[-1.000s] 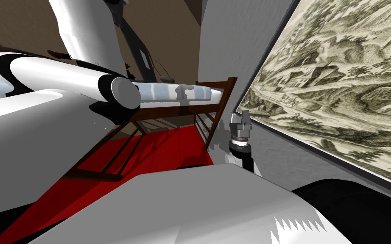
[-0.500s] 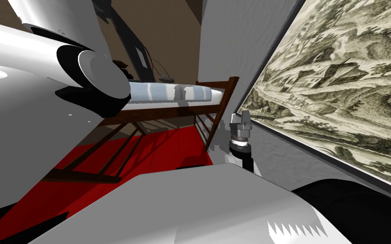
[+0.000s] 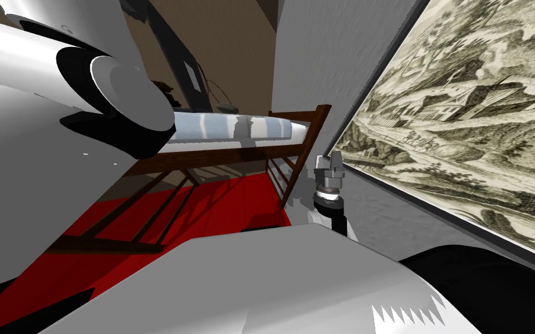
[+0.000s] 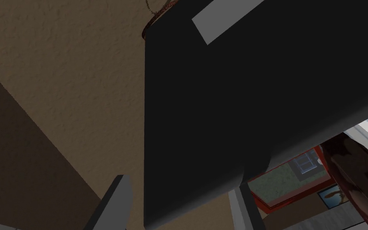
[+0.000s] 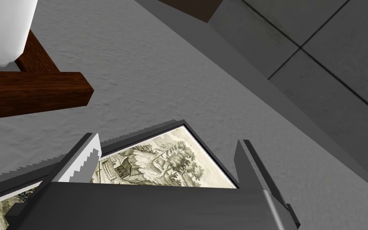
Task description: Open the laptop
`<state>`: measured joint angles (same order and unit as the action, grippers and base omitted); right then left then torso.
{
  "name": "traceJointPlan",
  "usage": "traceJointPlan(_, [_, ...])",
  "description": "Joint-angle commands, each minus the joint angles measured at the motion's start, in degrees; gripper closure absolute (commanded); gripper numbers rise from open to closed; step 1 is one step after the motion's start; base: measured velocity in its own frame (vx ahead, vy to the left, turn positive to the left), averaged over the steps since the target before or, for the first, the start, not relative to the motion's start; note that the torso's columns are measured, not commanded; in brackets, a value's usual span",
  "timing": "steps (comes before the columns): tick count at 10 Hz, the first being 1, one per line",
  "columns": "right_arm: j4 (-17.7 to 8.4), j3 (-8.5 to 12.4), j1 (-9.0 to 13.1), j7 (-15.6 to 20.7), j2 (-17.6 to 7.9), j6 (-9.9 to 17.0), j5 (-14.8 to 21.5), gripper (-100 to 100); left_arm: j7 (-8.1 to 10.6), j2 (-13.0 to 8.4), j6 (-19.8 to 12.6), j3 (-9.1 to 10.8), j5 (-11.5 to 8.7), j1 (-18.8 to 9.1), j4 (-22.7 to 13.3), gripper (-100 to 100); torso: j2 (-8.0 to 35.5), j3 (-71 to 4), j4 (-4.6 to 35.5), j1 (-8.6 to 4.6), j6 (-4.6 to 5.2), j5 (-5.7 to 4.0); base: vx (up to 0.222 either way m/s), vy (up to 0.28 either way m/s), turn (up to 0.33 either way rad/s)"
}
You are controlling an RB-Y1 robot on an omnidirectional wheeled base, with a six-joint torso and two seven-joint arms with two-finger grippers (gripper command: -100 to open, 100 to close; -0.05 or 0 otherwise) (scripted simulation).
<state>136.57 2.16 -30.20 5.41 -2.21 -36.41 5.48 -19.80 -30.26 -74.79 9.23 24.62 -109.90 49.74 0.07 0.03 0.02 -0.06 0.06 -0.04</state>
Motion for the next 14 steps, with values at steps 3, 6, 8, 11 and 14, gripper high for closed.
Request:
traceJointPlan(3, [0.00, 0.00, 0.00, 0.00, 0.00, 0.00, 0.00, 0, 4.56, -2.47, -2.87, 4.91, -0.93, -0.92, 0.62, 100, 0.07, 0.05, 0.01, 0.38, -0.21, 0.25, 0.013, 0.017, 0.016])
traceJointPlan(6, [0.00, 0.00, 0.00, 0.00, 0.00, 0.00, 0.00, 0, 7.30, -3.95, -4.60, 7.85, -1.49, -1.47, 0.99, 100, 0.08, 0.04, -0.01, 0.50, -0.25, 0.32, 0.008, 0.019, 0.017])
traceJointPlan(8, [0.00, 0.00, 0.00, 0.00, 0.00, 0.00, 0.00, 0, 9.13, -4.94, -5.74, 9.82, -1.86, -1.84, 1.23, 100, 0.07, 0.05, 0.01, 0.45, -0.23, 0.28, 0.008, 0.021, 0.019])
traceJointPlan(11, [0.00, 0.00, 0.00, 0.00, 0.00, 0.00, 0.00, 0, 12.24, -5.79, -5.60, 12.57, -2.94, -0.77, 0.92, 100, 0.00, -0.01, -0.03, 0.11, -0.08, 0.10, -0.008, 0.013, 0.030])
traceJointPlan(14, [0.00, 0.00, 0.00, 0.00, 0.00, 0.00, 0.00, 0, 15.77, -7.07, -5.76, 15.99, -4.18, 0.55, 0.81, 100, -0.03, -0.02, -0.03, 0.15, -0.12, 0.14, -0.018, 0.014, 0.037])
